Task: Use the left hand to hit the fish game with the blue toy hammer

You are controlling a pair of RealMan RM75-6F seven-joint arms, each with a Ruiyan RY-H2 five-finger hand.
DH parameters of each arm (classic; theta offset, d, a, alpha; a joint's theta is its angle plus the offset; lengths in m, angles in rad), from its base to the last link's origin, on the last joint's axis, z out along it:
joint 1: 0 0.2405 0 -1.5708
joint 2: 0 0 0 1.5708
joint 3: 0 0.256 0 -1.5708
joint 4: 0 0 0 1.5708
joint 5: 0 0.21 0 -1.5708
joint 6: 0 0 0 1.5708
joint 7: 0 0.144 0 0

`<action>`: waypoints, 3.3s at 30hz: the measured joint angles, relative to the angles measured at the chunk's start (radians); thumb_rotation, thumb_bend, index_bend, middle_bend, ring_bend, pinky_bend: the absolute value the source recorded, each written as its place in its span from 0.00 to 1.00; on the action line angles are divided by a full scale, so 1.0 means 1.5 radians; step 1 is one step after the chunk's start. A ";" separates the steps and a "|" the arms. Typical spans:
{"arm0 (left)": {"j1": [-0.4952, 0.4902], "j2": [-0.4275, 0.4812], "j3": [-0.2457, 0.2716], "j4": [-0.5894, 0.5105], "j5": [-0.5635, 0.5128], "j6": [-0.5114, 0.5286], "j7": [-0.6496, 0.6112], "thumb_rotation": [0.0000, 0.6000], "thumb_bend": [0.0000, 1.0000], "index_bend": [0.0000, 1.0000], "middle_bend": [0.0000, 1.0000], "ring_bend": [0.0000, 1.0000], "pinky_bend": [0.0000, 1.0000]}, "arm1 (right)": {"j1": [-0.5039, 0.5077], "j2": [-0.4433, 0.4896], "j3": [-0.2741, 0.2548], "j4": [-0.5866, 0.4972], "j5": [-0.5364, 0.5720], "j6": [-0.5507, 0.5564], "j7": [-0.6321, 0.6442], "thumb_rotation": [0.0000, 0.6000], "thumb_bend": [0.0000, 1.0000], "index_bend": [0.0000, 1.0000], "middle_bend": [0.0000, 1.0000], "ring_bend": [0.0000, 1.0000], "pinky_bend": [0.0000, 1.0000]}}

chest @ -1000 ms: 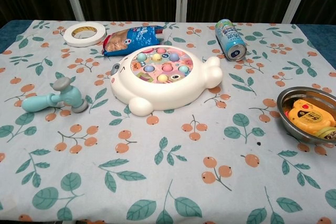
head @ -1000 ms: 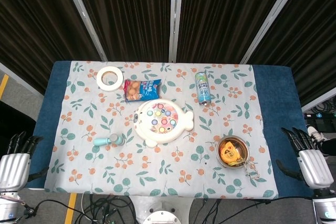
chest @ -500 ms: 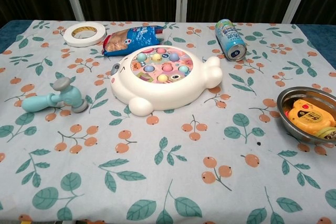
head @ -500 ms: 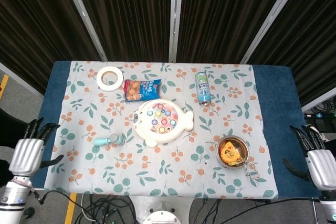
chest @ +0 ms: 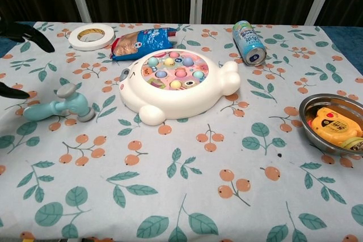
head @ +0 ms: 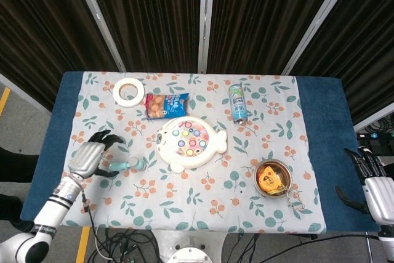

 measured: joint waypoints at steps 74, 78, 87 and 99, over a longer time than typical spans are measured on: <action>-0.042 -0.197 0.045 0.076 -0.149 0.108 0.243 0.97 0.36 0.43 0.43 0.28 0.37 | -0.002 -0.002 0.013 0.020 0.010 0.007 0.016 1.00 0.20 0.00 0.13 0.00 0.00; -0.042 -0.202 0.046 0.081 -0.146 0.111 0.246 0.97 0.36 0.44 0.43 0.28 0.37 | -0.003 -0.003 0.012 0.022 0.011 0.007 0.018 1.00 0.20 0.00 0.13 0.00 0.00; -0.041 -0.212 0.047 0.093 -0.139 0.116 0.249 1.00 0.36 0.45 0.44 0.29 0.38 | -0.006 -0.004 0.010 0.022 0.011 0.008 0.019 1.00 0.20 0.00 0.13 0.00 0.00; -0.037 -0.214 0.050 0.108 -0.116 0.110 0.216 1.00 0.46 0.49 0.51 0.35 0.42 | -0.010 -0.005 0.008 0.022 0.011 0.009 0.019 1.00 0.19 0.00 0.14 0.00 0.00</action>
